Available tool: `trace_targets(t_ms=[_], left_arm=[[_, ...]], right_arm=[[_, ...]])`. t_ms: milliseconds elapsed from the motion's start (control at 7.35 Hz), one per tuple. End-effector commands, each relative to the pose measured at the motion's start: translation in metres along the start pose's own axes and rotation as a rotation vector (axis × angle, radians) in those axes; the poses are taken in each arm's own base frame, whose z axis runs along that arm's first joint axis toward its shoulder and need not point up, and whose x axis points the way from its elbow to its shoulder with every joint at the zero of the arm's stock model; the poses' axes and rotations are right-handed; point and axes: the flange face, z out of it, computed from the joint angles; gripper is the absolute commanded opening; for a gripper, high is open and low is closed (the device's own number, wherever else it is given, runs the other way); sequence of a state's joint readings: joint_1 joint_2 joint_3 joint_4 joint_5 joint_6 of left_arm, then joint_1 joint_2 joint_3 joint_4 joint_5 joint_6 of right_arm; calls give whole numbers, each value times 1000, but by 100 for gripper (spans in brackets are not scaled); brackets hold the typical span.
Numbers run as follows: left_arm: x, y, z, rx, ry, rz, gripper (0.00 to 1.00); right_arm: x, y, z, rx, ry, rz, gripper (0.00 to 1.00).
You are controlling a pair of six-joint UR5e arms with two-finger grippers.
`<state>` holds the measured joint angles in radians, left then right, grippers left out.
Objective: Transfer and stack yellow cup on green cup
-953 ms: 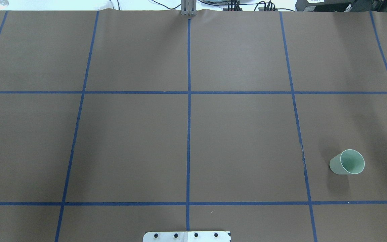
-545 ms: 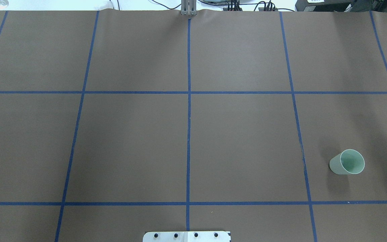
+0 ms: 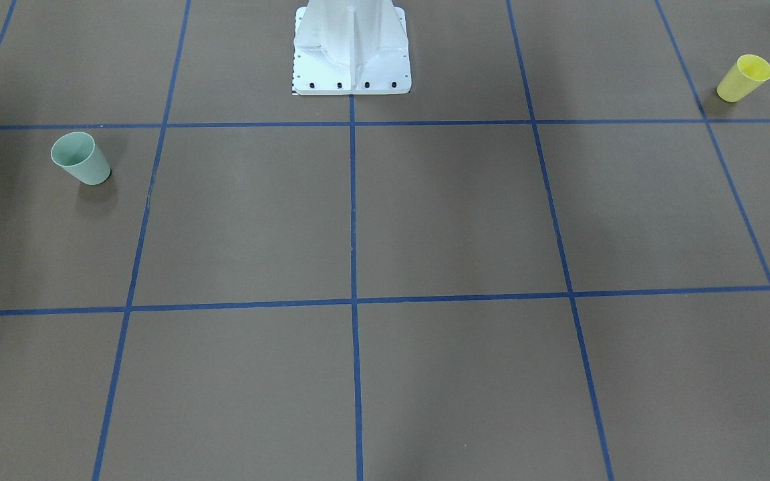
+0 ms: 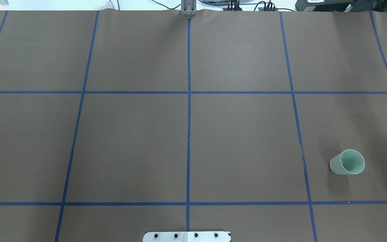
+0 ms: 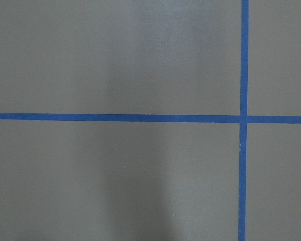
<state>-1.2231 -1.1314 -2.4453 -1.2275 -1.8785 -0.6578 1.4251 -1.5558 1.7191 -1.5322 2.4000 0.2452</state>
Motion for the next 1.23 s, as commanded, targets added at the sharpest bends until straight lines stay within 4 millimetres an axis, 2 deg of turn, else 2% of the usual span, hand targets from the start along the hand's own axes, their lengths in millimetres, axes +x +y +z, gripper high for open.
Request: trace_targets(t_ms=[0,136,408,545,817,1089], left_arm=[[59,31,25,-12,-140,-280,100],[80,48,39,-15,-197,-398,100],[118,98,72,56,-367,-620,100],[125,113,88,93,-422,-735,100],[123,134,145,214,-570,-942,100],[111,137,204,312,-661,-1066,100]], right_arm=[[-1,-1,0,1,2,-1,100],[-2,-2,-1,3,1,-3,100],[-1,-2,-1,3,3,-1,100],[-1,-2,-1,3,2,-1,100],[0,0,1,0,0,-1,100],[1,1,2,-3,0,1,100]])
